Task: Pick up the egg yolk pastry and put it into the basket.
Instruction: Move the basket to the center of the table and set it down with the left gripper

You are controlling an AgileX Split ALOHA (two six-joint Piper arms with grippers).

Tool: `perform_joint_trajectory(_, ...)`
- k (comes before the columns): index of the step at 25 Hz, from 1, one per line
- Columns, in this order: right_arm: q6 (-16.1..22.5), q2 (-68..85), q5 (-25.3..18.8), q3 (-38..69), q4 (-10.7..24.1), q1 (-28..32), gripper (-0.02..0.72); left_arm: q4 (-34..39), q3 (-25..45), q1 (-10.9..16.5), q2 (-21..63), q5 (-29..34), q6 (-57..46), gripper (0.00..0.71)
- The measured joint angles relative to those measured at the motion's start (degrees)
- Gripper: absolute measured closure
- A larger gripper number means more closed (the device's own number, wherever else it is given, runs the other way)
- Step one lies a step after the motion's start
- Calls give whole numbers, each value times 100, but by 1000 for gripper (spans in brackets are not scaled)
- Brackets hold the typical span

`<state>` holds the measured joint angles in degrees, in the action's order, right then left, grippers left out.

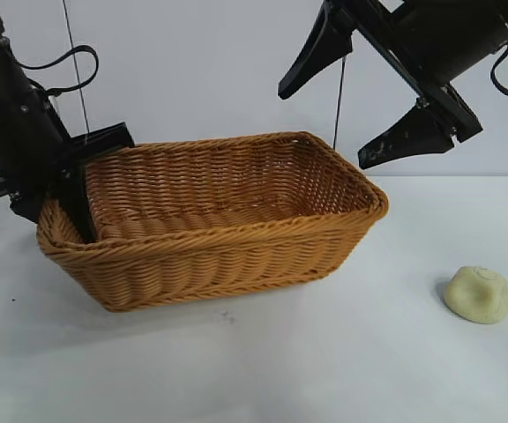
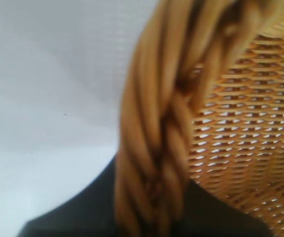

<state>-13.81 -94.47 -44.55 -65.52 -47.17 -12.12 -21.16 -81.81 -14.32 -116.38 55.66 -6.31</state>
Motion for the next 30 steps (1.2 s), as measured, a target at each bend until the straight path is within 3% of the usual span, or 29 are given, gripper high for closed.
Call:
perform_joint_trajectory(21,85,0,0,0,0,0,10,-206,-38,0,-772,-345,381,597)
perform_joint_trajectory(23,102,0,0,0,0,0,10,-242,-38,0,-784,-345,381,539)
perform_joint_trajectory(25,104,0,0,0,0,0,10,-262,-38,0,-801,-346,381,403)
perform_joint_trajectory(27,109,0,0,0,0,0,10,-268,-38,0,-801,-334,381,224)
perform_joint_trajectory(30,110,0,0,0,0,0,10,-272,-70,0,-801,-179,381,81)
